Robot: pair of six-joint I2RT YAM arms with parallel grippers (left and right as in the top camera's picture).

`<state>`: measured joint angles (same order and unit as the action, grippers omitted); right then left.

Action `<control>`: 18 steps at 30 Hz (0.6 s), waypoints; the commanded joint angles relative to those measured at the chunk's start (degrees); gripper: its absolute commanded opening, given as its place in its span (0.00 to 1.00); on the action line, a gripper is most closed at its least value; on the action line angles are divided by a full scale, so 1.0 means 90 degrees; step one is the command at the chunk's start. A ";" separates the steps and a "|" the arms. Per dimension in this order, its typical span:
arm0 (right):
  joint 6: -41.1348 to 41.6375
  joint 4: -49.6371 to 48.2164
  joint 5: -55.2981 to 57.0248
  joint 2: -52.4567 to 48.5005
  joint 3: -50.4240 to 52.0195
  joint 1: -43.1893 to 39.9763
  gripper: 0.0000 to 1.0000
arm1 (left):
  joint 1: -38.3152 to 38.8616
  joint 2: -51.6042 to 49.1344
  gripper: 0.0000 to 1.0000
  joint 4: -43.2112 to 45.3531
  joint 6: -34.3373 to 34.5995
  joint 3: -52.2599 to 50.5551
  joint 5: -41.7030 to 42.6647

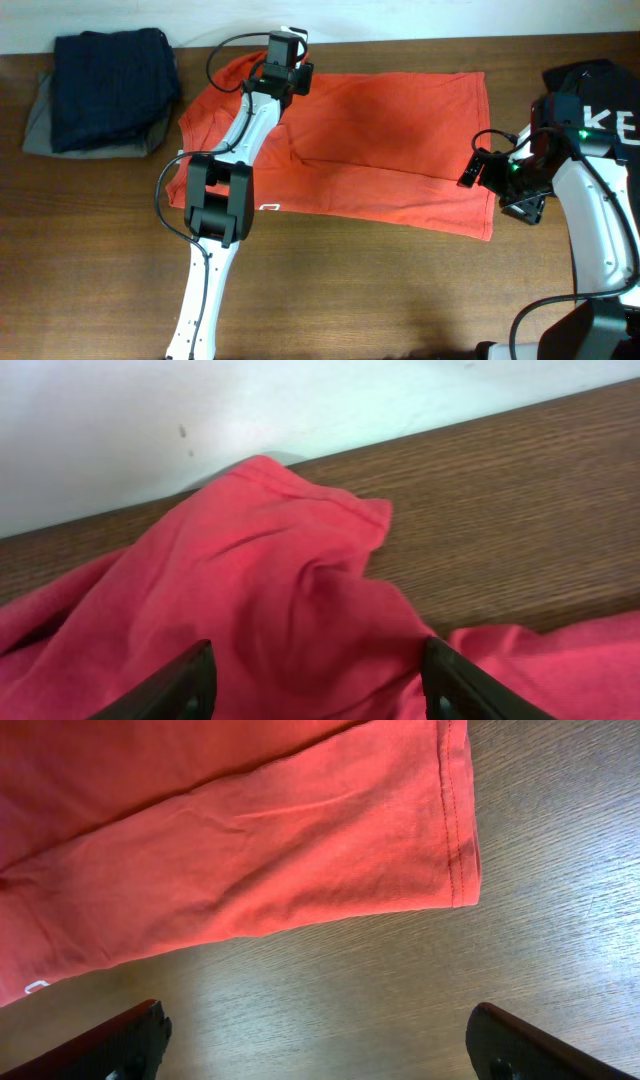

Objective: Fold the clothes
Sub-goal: 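Move the left gripper up to the top left shoulder edge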

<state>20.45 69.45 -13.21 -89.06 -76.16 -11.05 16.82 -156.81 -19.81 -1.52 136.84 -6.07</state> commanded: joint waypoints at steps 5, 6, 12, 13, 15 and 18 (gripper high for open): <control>-0.0056 -0.0022 -0.0036 0.0022 0.0017 0.0017 0.99 | -0.0168 -0.0114 0.41 0.0160 -0.0027 0.0119 -0.0041; -0.0053 -0.0029 -0.0036 0.0022 0.0017 0.0017 0.99 | -0.0165 -0.0114 0.34 0.0175 -0.0027 0.0119 -0.0044; -0.0053 -0.0097 -0.0036 0.0022 0.0017 0.0017 0.99 | -0.0168 -0.0114 0.02 0.0202 -0.0027 0.0119 -0.0046; -0.0053 -0.0102 -0.0036 0.0022 0.0017 0.0017 0.99 | -0.0168 -0.0112 0.02 0.0206 -0.0027 0.0119 -0.0046; -0.0053 -0.0109 -0.0036 0.0022 0.0017 0.0017 0.99 | -0.0168 -0.0109 0.08 0.0197 -0.0027 0.0158 -0.0044; -0.0053 -0.0146 -0.0036 0.0022 0.0017 0.0017 0.99 | -0.0141 -0.0109 0.41 0.0078 -0.0024 0.0406 0.0136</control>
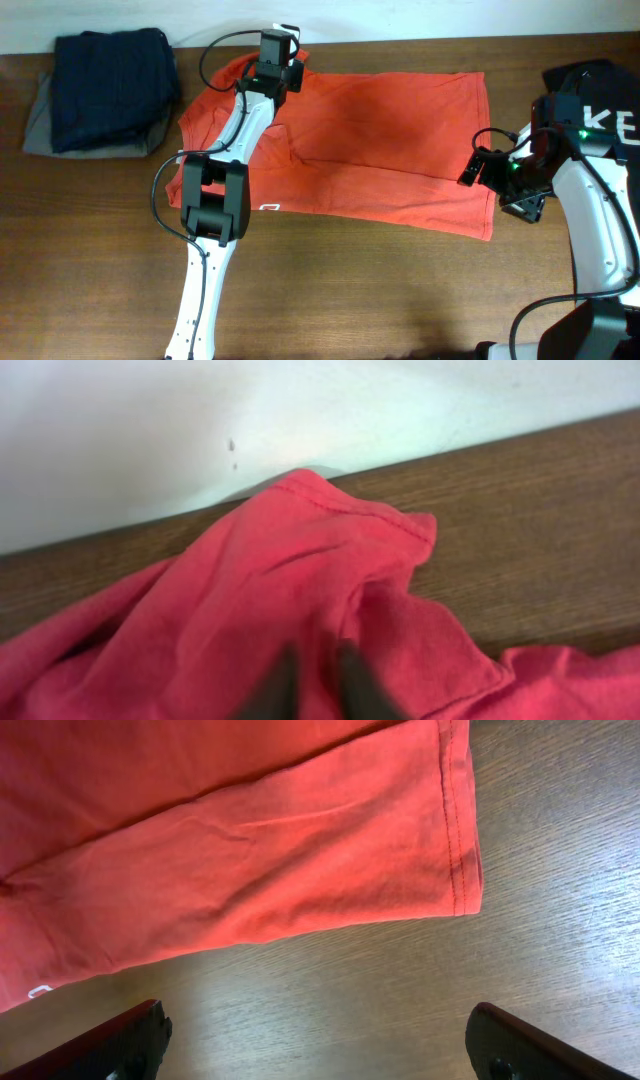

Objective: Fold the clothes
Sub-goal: 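Move the left gripper up to the top left shoulder edge, then move the right gripper up to the top right shoulder corner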

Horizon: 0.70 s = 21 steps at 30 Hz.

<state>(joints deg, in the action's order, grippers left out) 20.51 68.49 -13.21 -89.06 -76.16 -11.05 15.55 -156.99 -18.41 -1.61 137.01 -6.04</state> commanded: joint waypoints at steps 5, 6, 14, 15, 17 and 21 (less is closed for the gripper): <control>-0.0058 -0.0131 -0.0036 0.0022 0.0017 0.0017 0.99 | 0.0083 -0.0083 0.51 -0.0699 0.0381 0.1069 0.0296; -0.0058 -0.0163 -0.0039 0.0019 0.0015 0.0017 0.99 | 0.0090 -0.0083 0.51 -0.0799 0.0542 0.1183 0.0238; -0.0058 -0.0338 -0.0036 0.0019 0.0017 0.0017 0.99 | 0.0143 -0.0180 0.51 -0.0886 0.1105 0.1311 0.0216; -0.0058 -0.0352 -0.0036 0.0019 0.0017 0.0017 0.99 | 0.0148 -0.0272 0.51 -0.0860 0.1105 0.1311 0.0219; -0.0061 -0.0352 -0.0036 0.0019 0.0017 0.0017 0.99 | 0.0160 -0.0374 0.51 -0.0857 0.1105 0.1311 0.0219; -0.0061 -0.0338 -0.0039 0.0019 0.0017 0.0017 0.99 | 0.0233 -0.0566 0.51 -0.0821 0.1103 0.1311 0.0214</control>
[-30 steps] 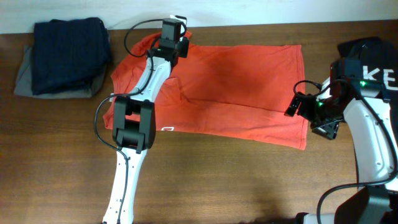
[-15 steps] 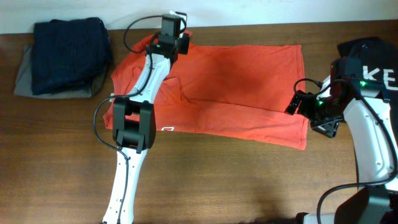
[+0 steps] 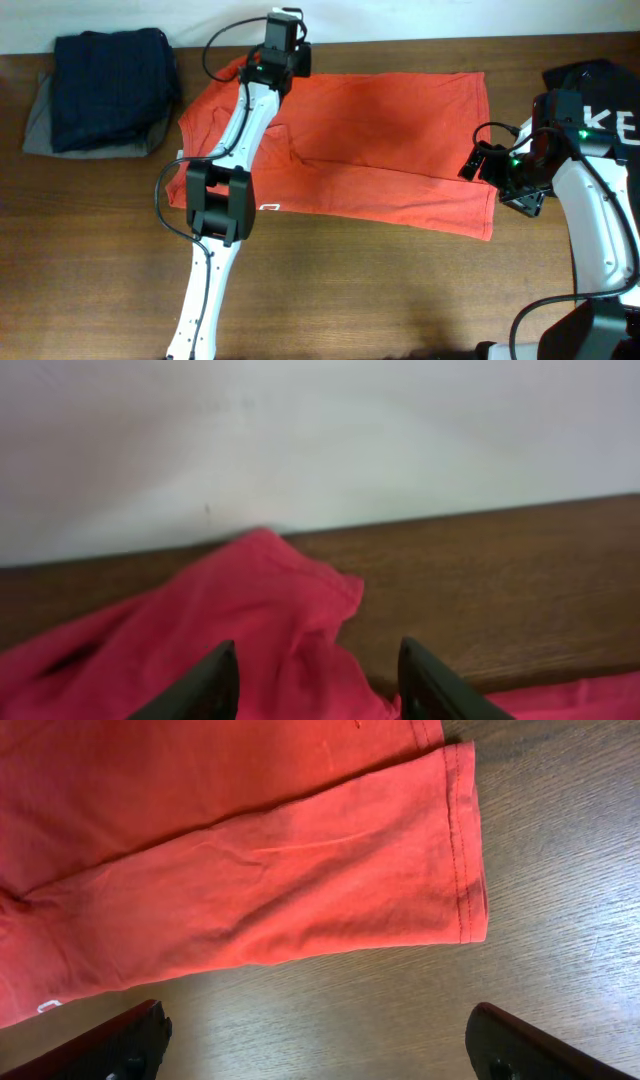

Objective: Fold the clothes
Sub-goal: 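Move the right gripper up to the top right shoulder corner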

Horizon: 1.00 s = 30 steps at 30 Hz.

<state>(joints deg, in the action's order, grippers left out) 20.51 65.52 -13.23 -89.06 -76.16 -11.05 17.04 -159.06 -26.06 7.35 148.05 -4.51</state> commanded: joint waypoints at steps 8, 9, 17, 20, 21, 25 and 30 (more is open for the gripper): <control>-0.0063 0.0066 -0.0034 0.0019 0.0017 0.0017 0.99 | 0.0090 -0.0571 0.51 0.0277 0.0104 0.0085 0.0012; -0.0063 0.0068 -0.0034 0.0019 0.0015 0.0017 0.99 | 0.0090 -0.0580 0.51 0.0282 0.0104 0.0085 0.0010; -0.0058 0.0015 -0.0032 0.0019 0.0017 0.0017 1.00 | 0.0058 -0.0590 0.16 0.0413 0.0080 0.0085 -0.0172; -0.0066 -0.0568 -0.0029 0.0019 0.0017 0.0017 0.90 | 0.0049 -0.0576 0.01 0.0384 0.0080 0.0119 -0.0175; -0.0066 -0.0816 -0.0002 0.0000 0.0015 0.0017 0.86 | 0.0049 -0.0576 0.01 0.0357 0.0080 0.0158 -0.0175; -0.0068 -0.2120 0.0063 -0.0265 0.0007 0.0002 0.76 | 0.0049 -0.0576 0.01 0.0102 0.0080 0.0442 -0.0172; -0.0063 -0.3048 -0.0010 -0.1144 -0.0644 -0.0032 0.72 | 0.0041 -0.0576 0.01 -0.0219 0.0080 0.0653 -0.0172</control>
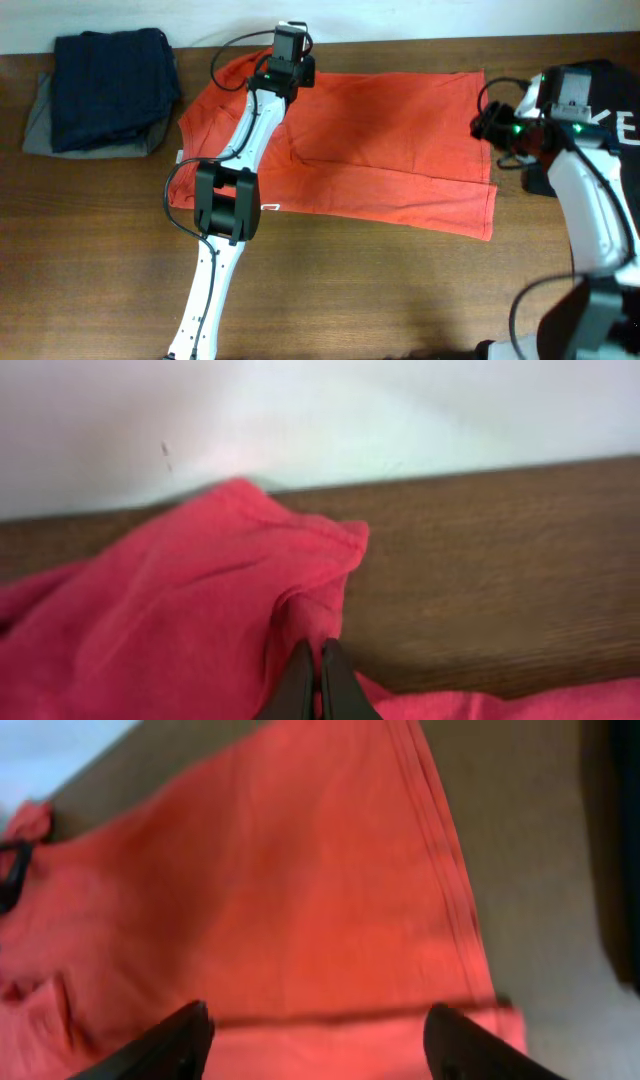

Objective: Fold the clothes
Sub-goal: 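Move the right gripper up to the top right shoulder corner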

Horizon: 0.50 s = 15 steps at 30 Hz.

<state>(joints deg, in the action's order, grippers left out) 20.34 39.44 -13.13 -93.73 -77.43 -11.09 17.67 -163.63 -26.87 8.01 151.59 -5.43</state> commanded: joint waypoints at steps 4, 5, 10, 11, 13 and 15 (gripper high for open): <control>-0.0267 0.0216 -0.0019 -0.1970 -0.2076 -0.0027 0.72 | -0.0022 -0.0068 0.01 -0.0410 0.0010 0.0262 -0.0068; -0.0384 0.0374 -0.0017 -0.2368 -0.2582 -0.0029 0.72 | -0.0022 -0.0068 0.01 -0.0469 0.0010 0.0262 -0.0068; -0.0724 0.0981 0.0372 -0.3951 -0.4794 -0.0027 0.73 | -0.0022 -0.0068 0.01 -0.0673 0.0012 0.0262 -0.0068; -0.0799 0.1018 0.0505 -0.4177 -0.5105 -0.0027 0.73 | -0.0022 -0.0068 0.01 -0.0712 0.0012 0.0262 -0.0068; -0.1107 0.0971 0.0607 -0.4592 -0.5600 -0.0027 0.74 | -0.0022 -0.0068 0.01 -0.0765 0.0012 0.0262 -0.0066; -0.1338 0.0782 0.0765 -0.4928 -0.5833 -0.0029 0.76 | -0.0022 -0.0068 0.01 -0.0814 0.0012 0.0262 -0.0063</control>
<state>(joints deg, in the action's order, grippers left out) 13.02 47.35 -9.87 -134.50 -125.73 -11.11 17.67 -163.63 -33.69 8.01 152.92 -5.43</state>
